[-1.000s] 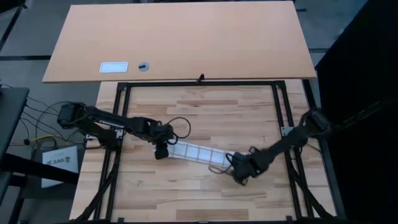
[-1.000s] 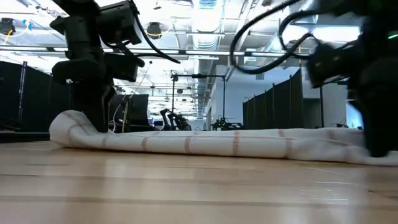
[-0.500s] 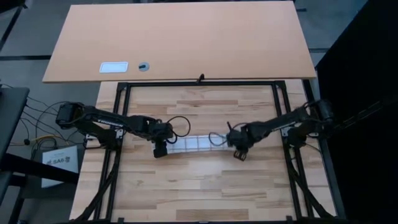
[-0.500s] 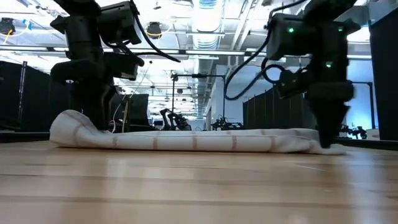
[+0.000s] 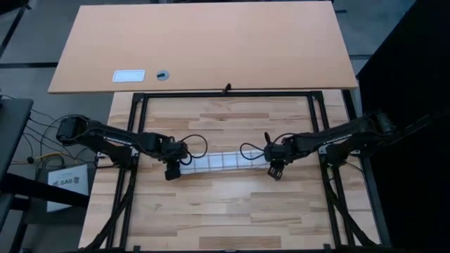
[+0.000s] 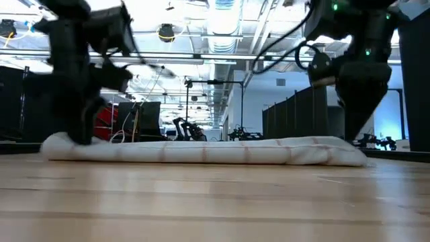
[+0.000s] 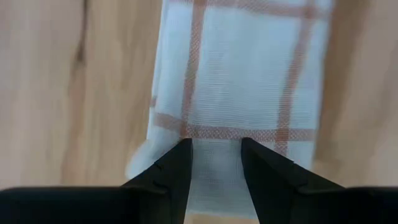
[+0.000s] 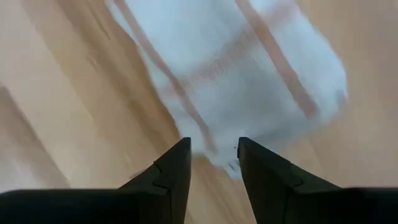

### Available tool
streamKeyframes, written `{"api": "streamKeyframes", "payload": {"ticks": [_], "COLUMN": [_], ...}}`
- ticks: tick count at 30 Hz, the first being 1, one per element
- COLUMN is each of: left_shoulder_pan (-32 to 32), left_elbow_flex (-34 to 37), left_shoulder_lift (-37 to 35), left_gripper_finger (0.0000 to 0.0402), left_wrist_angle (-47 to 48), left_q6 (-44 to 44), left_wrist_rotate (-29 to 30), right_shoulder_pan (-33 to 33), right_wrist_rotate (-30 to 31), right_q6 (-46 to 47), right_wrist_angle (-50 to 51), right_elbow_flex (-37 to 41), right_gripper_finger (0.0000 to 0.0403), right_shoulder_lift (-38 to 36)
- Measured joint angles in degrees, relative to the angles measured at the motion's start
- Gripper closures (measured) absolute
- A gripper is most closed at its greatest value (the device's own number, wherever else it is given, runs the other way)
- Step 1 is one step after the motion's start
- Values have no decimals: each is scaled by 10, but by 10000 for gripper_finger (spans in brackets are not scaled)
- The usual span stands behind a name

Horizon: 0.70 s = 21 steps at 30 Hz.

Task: Roll towel
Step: Return to Home Position

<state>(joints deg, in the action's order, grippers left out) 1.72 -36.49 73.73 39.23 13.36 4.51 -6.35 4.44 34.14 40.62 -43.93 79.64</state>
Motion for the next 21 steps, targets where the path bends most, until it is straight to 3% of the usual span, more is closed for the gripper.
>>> {"api": "streamKeyframes", "payload": {"ticks": [7,16,21], "left_shoulder_pan": [0,0,0], "left_elbow_flex": [54,-69,-109], "left_shoulder_lift": [-13,-103,-136], "left_gripper_finger": [277,277,301], "left_wrist_angle": [-65,39,61], "left_q6": [16,0,-44], "left_wrist_rotate": [8,16,31], "right_shoulder_pan": [-3,-24,-42], "right_wrist_rotate": [-5,-5,3], "right_q6": [1,12,-12], "right_wrist_angle": [-10,-10,-90], "right_elbow_flex": [12,-1,-8], "right_gripper_finger": [281,281,282], "right_shoulder_lift": [1,-66,-109]}}
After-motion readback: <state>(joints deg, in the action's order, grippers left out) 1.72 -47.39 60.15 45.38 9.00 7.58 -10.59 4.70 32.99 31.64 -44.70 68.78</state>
